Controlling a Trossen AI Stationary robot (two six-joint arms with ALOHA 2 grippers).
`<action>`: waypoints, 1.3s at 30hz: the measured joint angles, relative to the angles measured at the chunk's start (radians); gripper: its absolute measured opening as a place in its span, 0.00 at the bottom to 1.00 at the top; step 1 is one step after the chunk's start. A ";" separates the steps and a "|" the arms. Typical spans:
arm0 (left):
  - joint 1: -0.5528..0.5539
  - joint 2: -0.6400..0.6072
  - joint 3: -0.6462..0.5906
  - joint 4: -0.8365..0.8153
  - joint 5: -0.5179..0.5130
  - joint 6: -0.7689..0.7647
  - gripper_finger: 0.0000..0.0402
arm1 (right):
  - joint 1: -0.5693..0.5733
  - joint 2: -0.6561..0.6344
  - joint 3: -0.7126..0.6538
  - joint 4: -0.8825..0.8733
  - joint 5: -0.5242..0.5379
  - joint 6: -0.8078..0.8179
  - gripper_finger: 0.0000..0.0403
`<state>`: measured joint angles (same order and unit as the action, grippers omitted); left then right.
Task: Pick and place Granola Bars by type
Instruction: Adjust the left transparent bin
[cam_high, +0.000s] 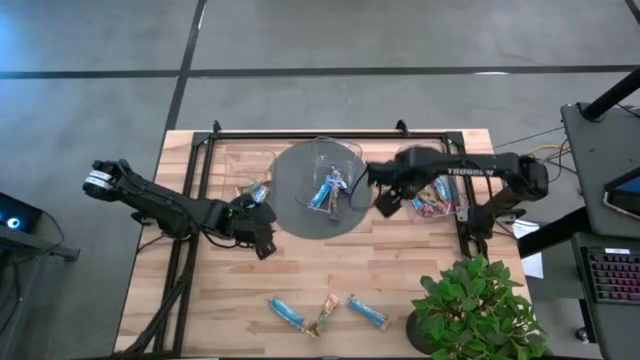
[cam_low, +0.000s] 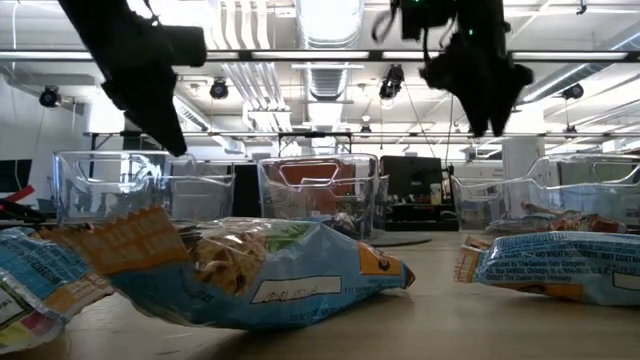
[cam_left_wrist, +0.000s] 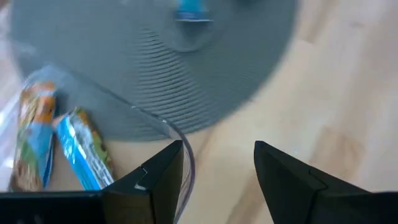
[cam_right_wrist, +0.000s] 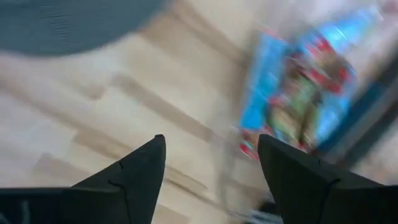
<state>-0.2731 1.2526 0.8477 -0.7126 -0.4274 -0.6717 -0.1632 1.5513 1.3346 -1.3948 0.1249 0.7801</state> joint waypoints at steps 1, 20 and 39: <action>-0.002 0.000 0.006 0.004 0.023 0.048 0.45 | 0.038 0.000 -0.001 0.033 0.005 -0.028 0.60; -0.023 -0.001 0.177 -0.243 -0.114 0.470 0.45 | 0.286 0.002 -0.003 0.359 0.096 -0.142 0.58; -0.170 0.028 0.059 -0.062 0.528 0.188 0.45 | 0.283 0.002 -0.028 0.368 0.193 -0.128 0.58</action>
<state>-0.4427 1.2803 0.9071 -0.7747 0.1010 -0.4834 0.1196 1.5532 1.3067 -1.0266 0.3176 0.6518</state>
